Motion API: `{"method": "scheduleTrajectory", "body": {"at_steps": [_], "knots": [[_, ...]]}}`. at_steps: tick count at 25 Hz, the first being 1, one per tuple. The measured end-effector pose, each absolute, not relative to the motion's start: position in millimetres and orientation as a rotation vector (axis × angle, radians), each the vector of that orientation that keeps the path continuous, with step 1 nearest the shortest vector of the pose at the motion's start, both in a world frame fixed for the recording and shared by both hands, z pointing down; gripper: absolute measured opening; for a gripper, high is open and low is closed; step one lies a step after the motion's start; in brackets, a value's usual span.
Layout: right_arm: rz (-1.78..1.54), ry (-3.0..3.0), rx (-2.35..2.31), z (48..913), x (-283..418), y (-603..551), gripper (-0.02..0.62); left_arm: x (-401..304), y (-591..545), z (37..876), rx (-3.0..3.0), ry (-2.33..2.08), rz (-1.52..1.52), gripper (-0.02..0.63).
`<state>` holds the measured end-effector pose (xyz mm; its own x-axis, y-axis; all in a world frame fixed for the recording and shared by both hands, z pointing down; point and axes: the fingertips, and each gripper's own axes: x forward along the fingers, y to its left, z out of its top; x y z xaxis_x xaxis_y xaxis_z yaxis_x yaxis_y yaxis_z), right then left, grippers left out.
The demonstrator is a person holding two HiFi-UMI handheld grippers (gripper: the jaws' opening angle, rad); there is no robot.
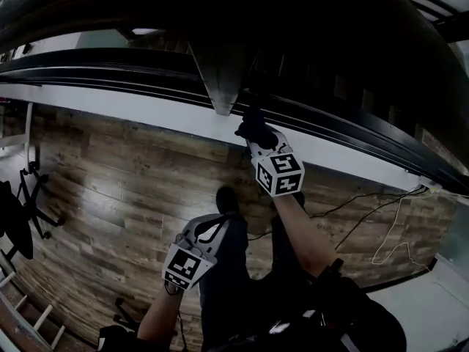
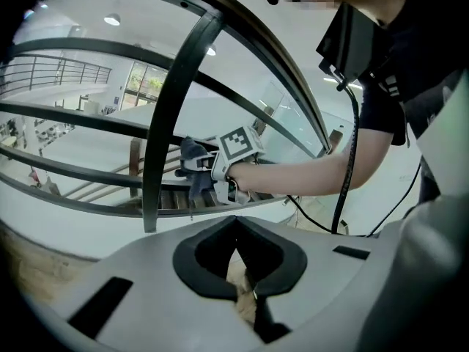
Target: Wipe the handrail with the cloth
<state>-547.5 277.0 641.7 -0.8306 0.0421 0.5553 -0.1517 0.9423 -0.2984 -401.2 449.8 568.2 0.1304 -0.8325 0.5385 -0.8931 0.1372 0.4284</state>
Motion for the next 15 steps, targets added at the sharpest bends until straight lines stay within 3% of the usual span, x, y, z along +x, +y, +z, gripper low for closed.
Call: {"method": "scheduleTrajectory", "body": {"at_steps": [6, 11, 15], "knots": [[0.377, -2.476, 0.087, 733.3, -578.4, 249.7, 0.066, -394.1, 422.1, 621.5, 1.788, -1.655, 0.179, 0.006], [0.304, -2.498, 0.06, 744.9, -615.3, 245.7, 0.066, -390.8, 399.4, 632.7, 1.837, -1.646, 0.16, 0.006], [0.242, -2.421, 0.024, 747.3, -595.8, 239.6, 0.067, -388.8, 395.1, 630.8, 1.844, -1.627, 0.161, 0.006]]}}
